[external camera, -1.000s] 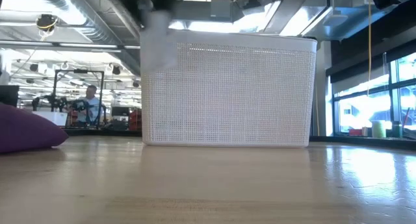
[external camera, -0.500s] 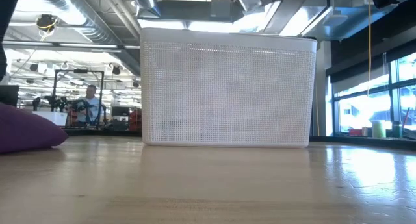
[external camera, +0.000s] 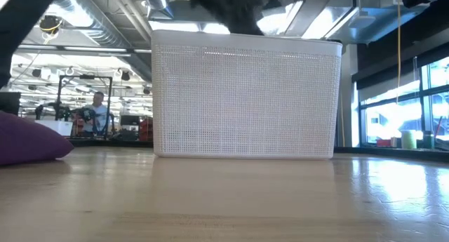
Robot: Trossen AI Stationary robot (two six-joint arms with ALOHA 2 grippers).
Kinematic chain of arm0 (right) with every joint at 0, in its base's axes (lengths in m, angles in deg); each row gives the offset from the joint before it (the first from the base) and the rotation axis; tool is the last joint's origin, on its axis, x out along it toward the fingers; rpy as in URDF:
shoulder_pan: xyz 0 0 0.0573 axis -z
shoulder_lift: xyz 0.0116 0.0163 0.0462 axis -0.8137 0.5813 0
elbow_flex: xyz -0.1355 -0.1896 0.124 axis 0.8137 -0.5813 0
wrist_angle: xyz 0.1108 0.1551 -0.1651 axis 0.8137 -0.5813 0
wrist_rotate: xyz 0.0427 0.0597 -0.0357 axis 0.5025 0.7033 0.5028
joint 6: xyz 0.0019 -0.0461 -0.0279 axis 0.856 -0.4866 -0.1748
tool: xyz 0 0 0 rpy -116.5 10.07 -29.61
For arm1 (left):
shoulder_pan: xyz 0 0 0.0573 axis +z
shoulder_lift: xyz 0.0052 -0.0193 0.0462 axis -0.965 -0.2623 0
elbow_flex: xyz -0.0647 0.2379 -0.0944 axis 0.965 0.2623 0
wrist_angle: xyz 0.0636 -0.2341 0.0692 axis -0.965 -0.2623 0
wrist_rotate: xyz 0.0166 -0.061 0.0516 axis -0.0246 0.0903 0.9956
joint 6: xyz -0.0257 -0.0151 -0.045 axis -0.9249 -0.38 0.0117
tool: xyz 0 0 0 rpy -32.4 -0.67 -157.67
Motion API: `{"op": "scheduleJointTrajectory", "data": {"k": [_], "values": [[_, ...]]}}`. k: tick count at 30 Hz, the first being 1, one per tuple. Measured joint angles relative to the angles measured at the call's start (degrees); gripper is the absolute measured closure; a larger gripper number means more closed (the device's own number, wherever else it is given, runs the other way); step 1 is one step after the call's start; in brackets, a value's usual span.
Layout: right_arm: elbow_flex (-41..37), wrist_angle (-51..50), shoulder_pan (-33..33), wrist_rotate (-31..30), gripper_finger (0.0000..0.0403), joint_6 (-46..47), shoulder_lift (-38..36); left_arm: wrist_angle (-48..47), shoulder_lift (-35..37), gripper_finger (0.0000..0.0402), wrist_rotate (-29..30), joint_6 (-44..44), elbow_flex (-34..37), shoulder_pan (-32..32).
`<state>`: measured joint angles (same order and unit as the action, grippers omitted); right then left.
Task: Pick & place medical supplies in basket/bin
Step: Put the transparent pill bottle into the white bin
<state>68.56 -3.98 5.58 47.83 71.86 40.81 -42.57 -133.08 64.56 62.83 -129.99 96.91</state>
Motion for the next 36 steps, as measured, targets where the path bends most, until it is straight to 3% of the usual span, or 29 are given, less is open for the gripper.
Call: {"op": "scheduleJointTrajectory", "data": {"k": [10,15,36], "values": [[0.0,-0.5,0.0,0.0,0.0099,0.1,0.0,5.3,-12.2,0.0258,-1.2,1.1,0.1,2.4],[0.0,-0.6,0.0,0.0,0.0099,0.1,0.0,5.6,-15.7,0.0258,-6.8,1.0,0.0,2.3],[0.0,-1.5,0.0,0.0,0.0099,0.7,0.0,9.3,-20.0,0.0249,-6.7,1.1,0.0,1.5]]}}
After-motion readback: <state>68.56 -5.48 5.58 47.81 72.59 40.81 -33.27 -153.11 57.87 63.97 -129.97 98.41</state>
